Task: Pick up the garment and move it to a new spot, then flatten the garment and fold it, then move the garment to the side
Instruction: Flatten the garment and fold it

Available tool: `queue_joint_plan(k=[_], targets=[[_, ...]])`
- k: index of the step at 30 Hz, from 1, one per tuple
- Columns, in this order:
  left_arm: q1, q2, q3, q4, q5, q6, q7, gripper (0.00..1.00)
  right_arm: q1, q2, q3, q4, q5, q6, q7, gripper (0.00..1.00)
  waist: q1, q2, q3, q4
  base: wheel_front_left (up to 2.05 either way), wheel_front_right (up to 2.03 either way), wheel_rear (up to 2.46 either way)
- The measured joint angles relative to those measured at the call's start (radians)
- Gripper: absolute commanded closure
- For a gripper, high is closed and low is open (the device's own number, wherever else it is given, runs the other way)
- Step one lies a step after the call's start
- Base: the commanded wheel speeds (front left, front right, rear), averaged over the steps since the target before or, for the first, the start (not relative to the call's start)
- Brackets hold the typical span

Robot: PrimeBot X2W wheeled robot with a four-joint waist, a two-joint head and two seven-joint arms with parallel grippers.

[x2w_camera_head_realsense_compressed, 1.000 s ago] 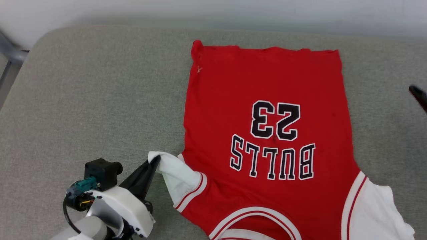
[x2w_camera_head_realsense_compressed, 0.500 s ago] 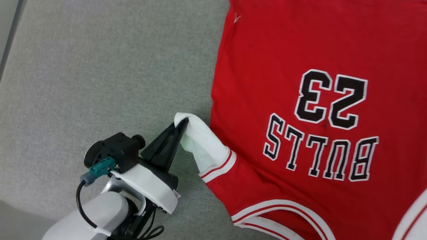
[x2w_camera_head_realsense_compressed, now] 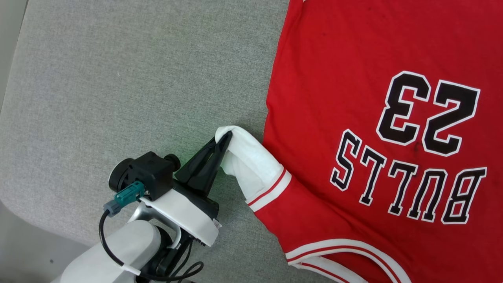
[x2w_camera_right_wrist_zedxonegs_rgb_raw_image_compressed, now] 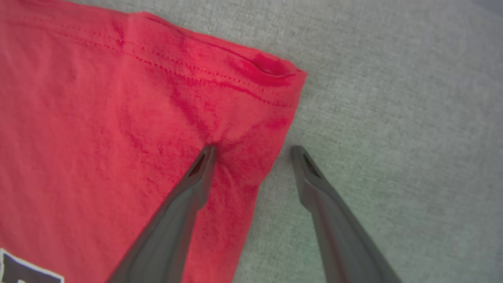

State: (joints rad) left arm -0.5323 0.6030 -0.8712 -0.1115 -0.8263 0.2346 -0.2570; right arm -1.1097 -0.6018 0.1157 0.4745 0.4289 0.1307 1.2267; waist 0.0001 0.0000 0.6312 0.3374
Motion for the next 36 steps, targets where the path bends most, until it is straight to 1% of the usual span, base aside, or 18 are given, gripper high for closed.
queue_joint_plan(k=[2, 3, 4, 5, 9, 12, 14, 19, 20, 21, 22, 25, 26, 31, 34, 36], targets=[[0.000, -0.002, -0.001, 0.017, 0.007, -0.003, 0.000, 1.00, 0.018, 0.000, -0.003, 0.002, 0.003, 0.000, -0.009, 0.00, -0.0001, 0.0000, -0.002, -0.002, 0.00, 0.00, 0.00], [0.000, -0.003, 0.000, 0.023, 0.010, -0.006, -0.001, 1.00, 0.026, -0.001, -0.003, 0.002, 0.003, 0.000, -0.013, 0.19, -0.0001, 0.0000, -0.005, -0.002, 0.00, 0.00, 0.00], [-0.001, -0.006, 0.000, 0.030, 0.012, -0.006, -0.001, 1.00, 0.031, -0.001, -0.003, 0.002, 0.006, 0.000, -0.015, 0.62, -0.0001, 0.0000, -0.007, -0.002, 0.00, 0.00, 0.00], [-0.002, -0.009, 0.000, 0.037, 0.014, -0.007, -0.001, 1.00, 0.035, -0.002, -0.002, 0.002, 0.010, 0.000, -0.025, 1.00, -0.0001, 0.0000, -0.011, -0.002, 0.00, 0.00, 0.00], [0.000, -0.015, 0.007, 0.059, 0.012, -0.014, -0.002, 1.00, 0.042, 0.013, -0.004, 0.001, 0.021, 0.000, -0.092, 1.00, -0.0001, 0.0000, -0.036, -0.006, 0.00, 0.00, 0.00], [0.025, -0.016, 0.017, 0.075, 0.002, -0.015, -0.003, 1.00, 0.046, 0.022, 0.029, 0.004, 0.033, 0.000, -0.148, 1.00, 0.0000, 0.0000, -0.071, -0.016, 0.00, 0.00, 0.00], [0.046, -0.013, 0.022, 0.084, 0.000, -0.015, -0.003, 1.00, 0.054, 0.012, 0.058, -0.001, 0.050, 0.000, -0.180, 1.00, 0.0000, 0.0000, -0.103, -0.025, 0.00, 0.00, 0.00], [0.098, 0.003, 0.031, 0.094, -0.016, -0.010, -0.003, 1.00, 0.150, -0.063, 0.139, -0.039, 0.132, 0.000, -0.246, 1.00, -0.0001, 0.0000, -0.196, -0.049, 0.00, 0.00, 0.00], [0.122, 0.015, 0.031, 0.094, -0.027, -0.001, -0.002, 1.00, 0.206, -0.099, 0.170, -0.074, 0.172, 0.000, -0.263, 1.00, -0.0002, 0.0000, -0.236, -0.061, 0.00, 0.00, 0.00], [0.135, 0.021, 0.031, 0.093, -0.031, 0.003, -0.001, 1.00, 0.236, -0.118, 0.183, -0.093, 0.195, 0.000, -0.268, 1.00, -0.0002, 0.0000, -0.255, -0.068, 0.00, 0.00, 0.00], [0.135, 0.021, 0.031, 0.093, -0.031, 0.003, -0.001, 1.00, 0.236, -0.118, 0.183, -0.093, 0.195, 0.000, -0.268, 1.00, -0.0002, 0.0000, -0.255, -0.068, 0.00, 0.00, 0.00], [0.164, 0.036, 0.030, 0.087, -0.042, 0.017, 0.004, 1.00, 0.334, -0.177, 0.201, -0.154, 0.259, 0.000, -0.296, 1.00, -0.0002, 0.0000, -0.309, -0.092, 0.00, 0.00, 0.00], [0.185, 0.046, 0.032, 0.083, -0.049, 0.027, 0.007, 1.00, 0.409, -0.213, 0.206, -0.198, 0.293, 0.000, -0.316, 1.00, -0.0003, 0.0000, -0.341, -0.111, 0.00, 0.00, 0.00], [0.228, 0.060, 0.032, 0.073, -0.062, 0.048, 0.008, 1.00, 0.620, -0.281, 0.187, -0.287, 0.353, 0.000, -0.351, 1.00, -0.0004, 0.0000, -0.407, -0.163, 0.00, 0.00, 0.00], [0.253, 0.072, 0.034, 0.067, -0.071, 0.057, 0.007, 1.00, 0.756, -0.309, 0.163, -0.337, 0.378, 0.000, -0.357, 1.00, -0.0003, 0.0000, -0.439, -0.191, 0.00, 0.00, 0.00], [0.266, 0.077, 0.035, 0.062, -0.076, 0.061, 0.007, 1.00, 0.846, -0.315, 0.132, -0.364, 0.393, 0.000, -0.365, 1.00, -0.0004, 0.0000, -0.457, -0.207, 0.00, 0.00, 0.00]])
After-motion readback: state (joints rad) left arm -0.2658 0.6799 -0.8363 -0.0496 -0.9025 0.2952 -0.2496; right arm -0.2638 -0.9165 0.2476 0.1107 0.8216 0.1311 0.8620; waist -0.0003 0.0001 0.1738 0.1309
